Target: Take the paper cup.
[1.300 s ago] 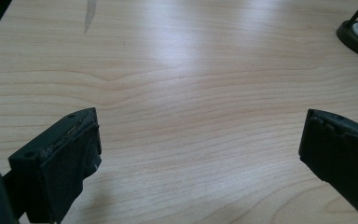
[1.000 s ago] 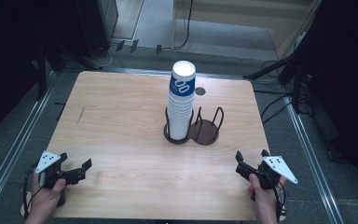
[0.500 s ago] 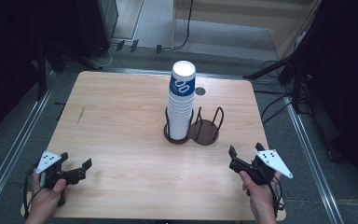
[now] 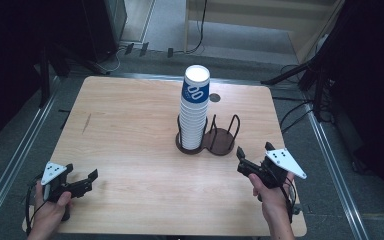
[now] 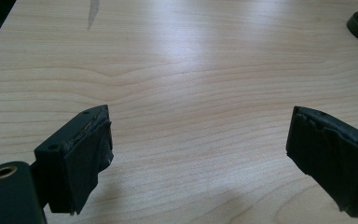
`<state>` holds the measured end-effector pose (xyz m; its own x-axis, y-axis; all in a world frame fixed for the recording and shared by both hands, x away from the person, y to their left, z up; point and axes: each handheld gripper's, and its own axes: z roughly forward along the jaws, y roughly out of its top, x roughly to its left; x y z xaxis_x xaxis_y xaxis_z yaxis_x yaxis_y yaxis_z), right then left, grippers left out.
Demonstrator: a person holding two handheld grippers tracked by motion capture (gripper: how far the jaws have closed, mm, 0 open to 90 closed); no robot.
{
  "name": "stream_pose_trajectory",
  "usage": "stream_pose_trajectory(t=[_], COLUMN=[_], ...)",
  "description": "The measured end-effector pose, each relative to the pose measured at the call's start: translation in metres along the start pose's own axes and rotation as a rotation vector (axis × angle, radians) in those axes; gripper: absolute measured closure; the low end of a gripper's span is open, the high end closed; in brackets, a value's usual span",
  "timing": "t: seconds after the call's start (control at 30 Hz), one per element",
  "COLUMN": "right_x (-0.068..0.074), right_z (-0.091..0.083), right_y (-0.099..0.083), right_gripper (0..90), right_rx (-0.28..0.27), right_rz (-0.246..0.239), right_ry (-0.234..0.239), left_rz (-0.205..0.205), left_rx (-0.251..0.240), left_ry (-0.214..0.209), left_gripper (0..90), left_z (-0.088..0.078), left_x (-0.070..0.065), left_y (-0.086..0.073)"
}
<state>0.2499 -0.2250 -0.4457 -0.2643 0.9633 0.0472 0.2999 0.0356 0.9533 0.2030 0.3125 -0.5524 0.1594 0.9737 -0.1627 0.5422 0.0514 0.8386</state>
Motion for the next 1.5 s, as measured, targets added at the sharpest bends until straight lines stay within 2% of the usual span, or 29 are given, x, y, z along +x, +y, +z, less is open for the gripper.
stream_pose_trajectory(t=[0.83,1.13,1.5], right_x=[0.044,0.060,0.075], right_z=[0.019,0.026,0.035], right_y=[0.035,0.039,0.046], right_gripper=[8.3,8.1,7.2], right_rx=[-0.030,-0.039,-0.038], right_rz=[-0.028,-0.027,-0.020], right_ry=[0.082,0.123,0.139], left_rz=[0.000,0.007,0.008], left_rx=[-0.004,-0.005,-0.004], left_ry=[-0.006,-0.008,-0.014], left_gripper=[7.6,7.6,7.6], left_z=[-0.001,-0.001,-0.001], left_x=[0.000,0.000,0.000], left_y=[0.000,0.000,0.000])
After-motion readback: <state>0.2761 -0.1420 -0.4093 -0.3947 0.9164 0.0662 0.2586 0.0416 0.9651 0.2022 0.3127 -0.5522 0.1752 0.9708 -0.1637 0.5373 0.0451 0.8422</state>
